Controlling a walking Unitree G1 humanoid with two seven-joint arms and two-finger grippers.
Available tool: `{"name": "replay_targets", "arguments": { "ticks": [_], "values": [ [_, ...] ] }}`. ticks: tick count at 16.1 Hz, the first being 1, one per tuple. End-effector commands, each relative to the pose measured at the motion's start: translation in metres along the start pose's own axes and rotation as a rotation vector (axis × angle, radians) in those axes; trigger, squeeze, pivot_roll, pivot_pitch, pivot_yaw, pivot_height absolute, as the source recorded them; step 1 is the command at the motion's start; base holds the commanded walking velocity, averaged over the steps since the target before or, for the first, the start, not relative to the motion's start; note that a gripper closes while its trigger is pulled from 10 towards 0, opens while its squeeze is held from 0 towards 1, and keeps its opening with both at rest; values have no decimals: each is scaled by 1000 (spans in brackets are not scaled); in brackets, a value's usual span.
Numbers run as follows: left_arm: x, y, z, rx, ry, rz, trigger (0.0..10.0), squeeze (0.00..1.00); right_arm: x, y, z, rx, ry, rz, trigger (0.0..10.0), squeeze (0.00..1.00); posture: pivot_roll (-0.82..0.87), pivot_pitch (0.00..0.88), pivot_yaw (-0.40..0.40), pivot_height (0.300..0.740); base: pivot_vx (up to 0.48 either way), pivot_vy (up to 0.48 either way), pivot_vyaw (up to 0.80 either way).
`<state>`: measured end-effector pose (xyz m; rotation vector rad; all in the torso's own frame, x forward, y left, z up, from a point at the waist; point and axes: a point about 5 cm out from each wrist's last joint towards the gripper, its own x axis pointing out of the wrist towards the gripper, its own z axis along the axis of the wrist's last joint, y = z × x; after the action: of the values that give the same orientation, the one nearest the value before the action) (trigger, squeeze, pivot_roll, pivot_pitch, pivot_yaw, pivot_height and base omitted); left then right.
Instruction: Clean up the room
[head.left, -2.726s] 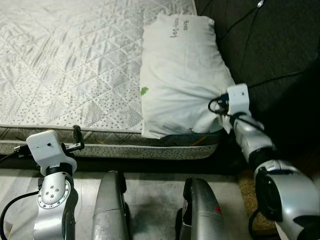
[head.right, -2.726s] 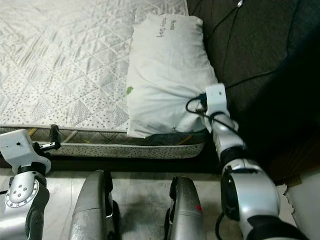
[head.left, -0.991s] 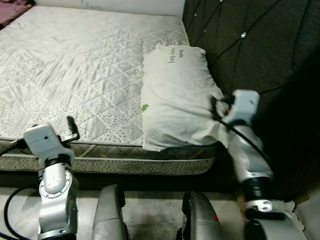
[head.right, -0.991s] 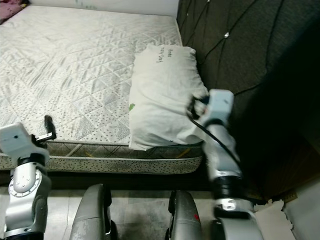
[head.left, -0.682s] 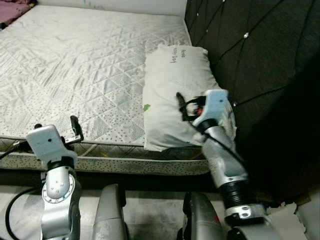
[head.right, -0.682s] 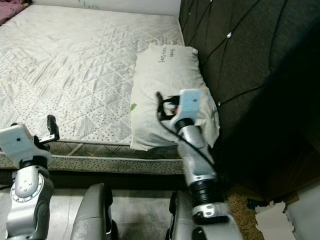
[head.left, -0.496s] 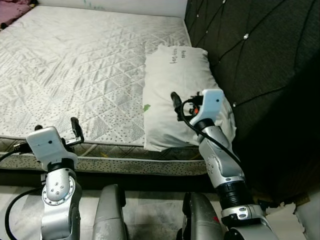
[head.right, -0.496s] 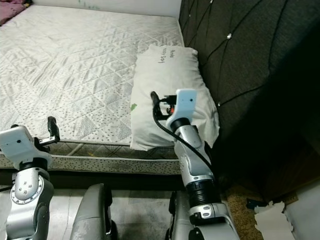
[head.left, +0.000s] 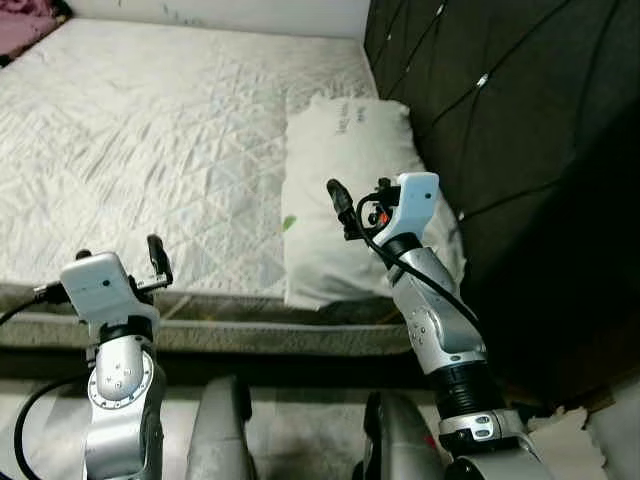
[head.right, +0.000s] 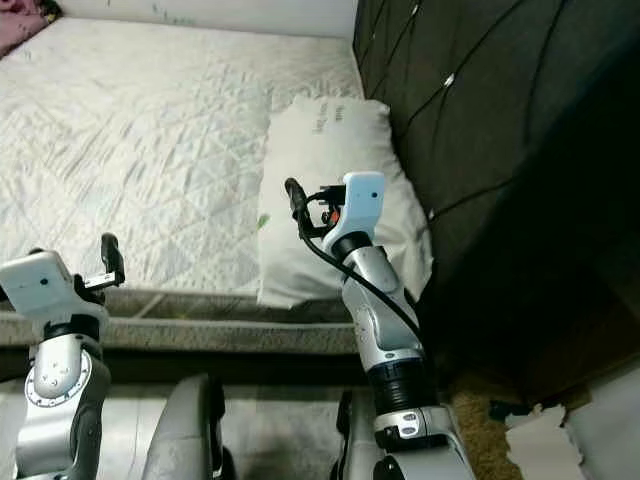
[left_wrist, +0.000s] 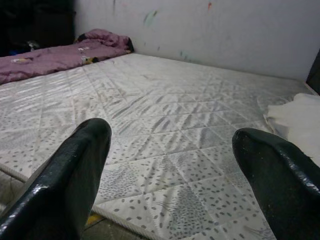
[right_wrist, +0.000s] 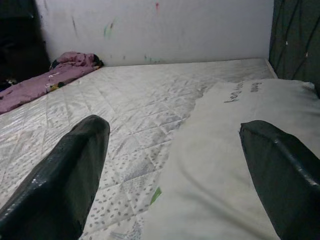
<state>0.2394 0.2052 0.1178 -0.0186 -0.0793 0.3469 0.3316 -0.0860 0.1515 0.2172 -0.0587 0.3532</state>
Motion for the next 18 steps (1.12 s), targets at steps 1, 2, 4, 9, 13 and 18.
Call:
{"name": "replay_targets", "arguments": {
  "ticks": [1, 2, 4, 9, 13, 18],
  "values": [
    [3, -5, 2, 7, -5, -11, 10000, 0, 2, -5, 11, -8, -29, -12, 10000, 0, -11, 0, -31, 668, 0, 0, 0],
    [3, -7, 2, -7, -3, -14, 10000, 0, 2, -7, 9, -11, -17, -17, 10000, 0, -12, 0, -36, 683, 0, 0, 0],
    [2, -6, 1, -13, 3, -7, 10000, 0, 4, -8, 8, -28, -8, -27, 10000, 0, -9, 0, -36, 708, 0, 0, 0],
    [3, 0, -1, 36, 43, 83, 10000, 0, 4, -13, 4, -36, 14, -65, 10000, 0, -2, 0, -35, 740, 0, 0, 0],
    [6, -1, 0, 28, 23, 53, 10000, 0, 2, -19, -1, -36, 36, -106, 10000, 0, -10, 0, -39, 740, 0, 0, 0],
    [8, -10, -1, -5, 36, 17, 10000, 0, -1, -24, -11, -29, 78, -153, 10000, 0, -19, 0, -30, 740, 0, 0, 0]
  ]
}}
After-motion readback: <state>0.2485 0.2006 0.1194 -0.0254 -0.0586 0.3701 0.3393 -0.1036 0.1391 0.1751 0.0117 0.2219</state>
